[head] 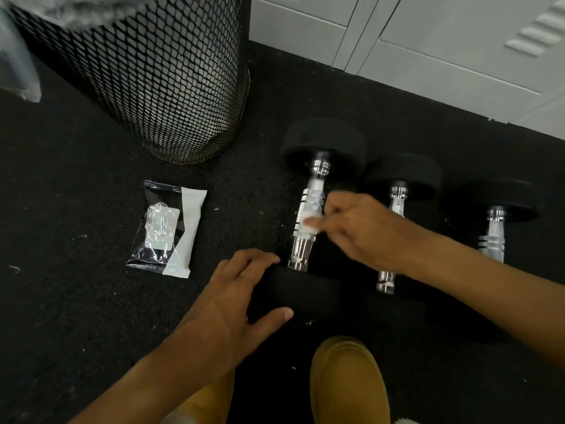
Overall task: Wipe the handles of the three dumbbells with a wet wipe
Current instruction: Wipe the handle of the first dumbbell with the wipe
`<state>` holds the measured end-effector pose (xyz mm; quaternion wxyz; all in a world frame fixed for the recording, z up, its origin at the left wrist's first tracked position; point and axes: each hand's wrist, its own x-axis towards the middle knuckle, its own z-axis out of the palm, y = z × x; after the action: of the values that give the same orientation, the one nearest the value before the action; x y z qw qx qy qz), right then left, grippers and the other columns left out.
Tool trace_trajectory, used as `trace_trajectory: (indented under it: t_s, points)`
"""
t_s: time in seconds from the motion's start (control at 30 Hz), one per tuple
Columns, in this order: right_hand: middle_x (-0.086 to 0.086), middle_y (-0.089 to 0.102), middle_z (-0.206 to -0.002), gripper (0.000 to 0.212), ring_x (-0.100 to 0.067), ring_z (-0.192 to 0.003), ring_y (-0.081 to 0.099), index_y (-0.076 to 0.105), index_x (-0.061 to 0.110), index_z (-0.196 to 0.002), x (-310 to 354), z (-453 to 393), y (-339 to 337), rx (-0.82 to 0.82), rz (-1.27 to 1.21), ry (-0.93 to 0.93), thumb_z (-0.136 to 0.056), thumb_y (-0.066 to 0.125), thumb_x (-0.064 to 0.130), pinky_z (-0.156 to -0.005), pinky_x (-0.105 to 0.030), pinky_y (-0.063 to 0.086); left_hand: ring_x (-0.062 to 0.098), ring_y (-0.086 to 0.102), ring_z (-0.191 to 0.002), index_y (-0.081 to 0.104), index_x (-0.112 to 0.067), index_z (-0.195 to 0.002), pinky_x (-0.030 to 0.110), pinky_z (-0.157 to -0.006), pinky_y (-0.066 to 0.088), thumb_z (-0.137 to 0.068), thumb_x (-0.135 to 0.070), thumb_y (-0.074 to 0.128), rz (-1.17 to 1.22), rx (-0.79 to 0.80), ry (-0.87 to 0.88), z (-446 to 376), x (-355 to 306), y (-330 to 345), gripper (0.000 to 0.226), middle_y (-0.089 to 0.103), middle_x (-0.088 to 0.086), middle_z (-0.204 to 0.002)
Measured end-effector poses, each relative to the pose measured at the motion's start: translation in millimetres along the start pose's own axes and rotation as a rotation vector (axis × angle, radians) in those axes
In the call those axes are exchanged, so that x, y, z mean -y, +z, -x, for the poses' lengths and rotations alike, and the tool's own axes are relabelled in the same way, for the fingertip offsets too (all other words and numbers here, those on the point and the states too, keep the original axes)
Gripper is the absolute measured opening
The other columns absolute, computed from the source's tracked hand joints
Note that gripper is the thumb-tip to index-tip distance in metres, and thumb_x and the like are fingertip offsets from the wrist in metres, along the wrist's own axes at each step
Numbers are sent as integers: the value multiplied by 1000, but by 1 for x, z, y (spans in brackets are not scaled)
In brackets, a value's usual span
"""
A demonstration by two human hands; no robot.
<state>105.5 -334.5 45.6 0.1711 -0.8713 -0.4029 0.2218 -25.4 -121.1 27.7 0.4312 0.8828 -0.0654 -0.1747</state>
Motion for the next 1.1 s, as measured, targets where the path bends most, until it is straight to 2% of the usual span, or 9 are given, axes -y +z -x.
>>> trace_trajectory:
  t_s: [0.1, 0.23, 0.37, 0.5, 0.6, 0.67, 0.73, 0.9, 1.1]
  points:
    - [-13, 55, -80, 25, -18, -59, 49, 64, 2, -112, -10, -20, -6, -164, 133, 142, -92, 51, 10, -55, -34, 52, 9, 45, -114, 37, -39, -127, 28, -95, 43, -74, -62, 53, -3, 2, -1, 1, 2, -1, 60, 38, -22, -127]
    - [-13, 54, -96, 30, -21, -80, 53, 60, 6, -121, -6, -35, -7, -91, 139, 110, -95, 46, 10, -66, -29, 44, 8, 45, -115, 37, -39, -128, 27, -95, 43, -74, -63, 52, -2, 4, -4, 1, 4, -4, 60, 39, -22, -128]
    - [-7, 54, -80, 25, -12, -70, 48, 69, 9, -107, 13, -13, 6, 70, 57, -87, -87, 54, 9, -63, -26, 44, 9, 45, -116, 37, -39, -127, 30, -95, 44, -74, -63, 53, 8, 10, -9, 1, 4, -4, 60, 40, -19, -128]
    - [2, 49, -79, 31, -7, -73, 44, 64, 18, -119, 17, 5, 12, 237, -131, -83, -92, 52, 13, -69, -10, 28, 10, 46, -114, 38, -39, -127, 29, -95, 43, -74, -62, 53, 3, 7, -1, 0, 1, -3, 59, 40, -19, -127]
    - [3, 47, -80, 31, -6, -72, 42, 64, 21, -120, 9, 3, 8, 183, -71, -55, -91, 53, 14, -68, -13, 37, 11, 45, -115, 37, -39, -126, 29, -97, 42, -74, -62, 53, 7, 5, 4, 0, -1, -2, 59, 39, -19, -126]
    - [-4, 51, -80, 31, -11, -66, 45, 65, 14, -117, 4, -2, 5, 83, 30, -29, -89, 51, 13, -60, -31, 50, 10, 45, -115, 35, -40, -127, 29, -96, 42, -74, -62, 52, 4, 3, 3, 0, -1, -1, 59, 37, -21, -127]
    - [-9, 52, -81, 31, -16, -58, 47, 63, 10, -116, -3, -10, -1, -28, 113, 40, -90, 46, 15, -51, -36, 53, 10, 45, -115, 35, -41, -127, 28, -96, 42, -74, -62, 52, 7, 0, -3, 1, 1, -2, 59, 36, -23, -127]
    - [-15, 52, -96, 30, -37, -69, 58, 55, 4, -120, -6, -39, -4, -111, 307, 262, -91, 50, 10, -57, -42, 53, 5, 44, -115, 38, -39, -128, 21, -94, 39, -74, -63, 52, 5, 20, -10, 1, 3, -5, 61, 37, -25, -126]
    - [7, 34, -87, 21, -11, -81, 45, 66, 15, -102, 17, -42, -4, 152, 184, -3, -90, 50, 11, -66, -27, 40, 6, 43, -116, 38, -39, -128, 25, -95, 41, -73, -65, 51, 7, 35, -25, 0, 3, -6, 63, 39, -22, -126]
